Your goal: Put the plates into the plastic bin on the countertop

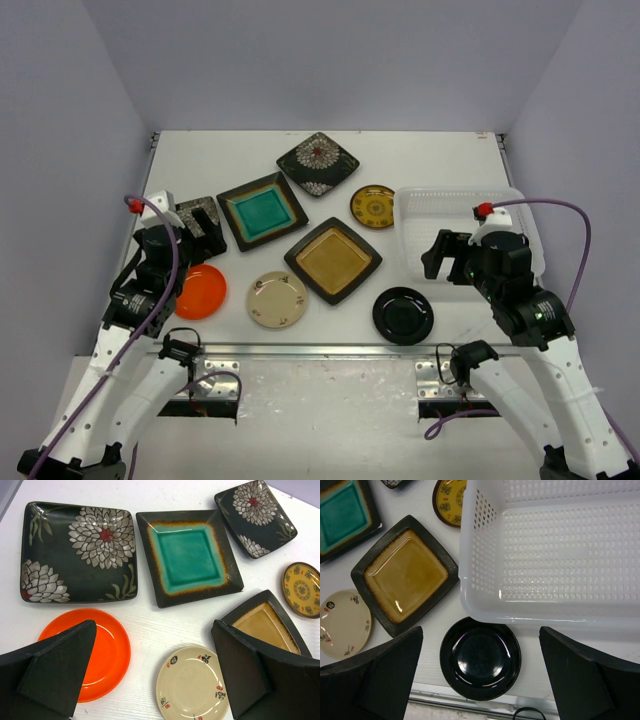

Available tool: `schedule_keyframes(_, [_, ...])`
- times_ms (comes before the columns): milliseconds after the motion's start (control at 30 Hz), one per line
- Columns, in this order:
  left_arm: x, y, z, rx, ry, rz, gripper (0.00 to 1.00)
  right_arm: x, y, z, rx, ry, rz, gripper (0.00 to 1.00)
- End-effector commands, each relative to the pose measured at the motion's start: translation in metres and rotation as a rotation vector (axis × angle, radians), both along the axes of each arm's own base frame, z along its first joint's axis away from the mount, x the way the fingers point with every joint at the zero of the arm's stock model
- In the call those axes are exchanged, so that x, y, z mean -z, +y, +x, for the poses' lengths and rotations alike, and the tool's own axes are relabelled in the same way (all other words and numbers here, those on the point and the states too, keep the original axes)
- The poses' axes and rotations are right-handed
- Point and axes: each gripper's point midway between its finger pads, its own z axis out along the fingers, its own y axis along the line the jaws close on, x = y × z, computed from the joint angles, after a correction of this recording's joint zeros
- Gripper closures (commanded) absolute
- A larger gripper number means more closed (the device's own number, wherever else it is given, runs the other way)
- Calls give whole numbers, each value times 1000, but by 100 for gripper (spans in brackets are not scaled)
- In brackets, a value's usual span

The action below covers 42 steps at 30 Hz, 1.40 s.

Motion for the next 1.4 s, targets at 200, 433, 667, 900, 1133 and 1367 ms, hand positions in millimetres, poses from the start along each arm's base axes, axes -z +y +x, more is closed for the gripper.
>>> schedule_keyframes(200, [15, -53, 29, 21, 71, -351, 0, 1, 32, 12, -112, -46, 114, 1])
schedule_keyframes(433, [77, -70, 75, -31, 201, -426, 0, 5, 51, 7, -217, -23, 162, 1])
schedule_keyframes(667, [120, -79, 119, -35, 306, -407, 0, 11, 57, 1, -267, -14, 167, 1])
schedule_keyframes(900, [129, -55, 151, -70, 355, -307, 0, 11, 59, -2, -289, -28, 175, 1])
schedule_keyframes(1133, [141, -42, 166, -81, 457, -252, 0, 9, 60, -3, -298, -35, 174, 1])
schedule_keyframes(1367, [147, -29, 157, -102, 473, -230, 2, 13, 60, -2, -301, -32, 173, 1])
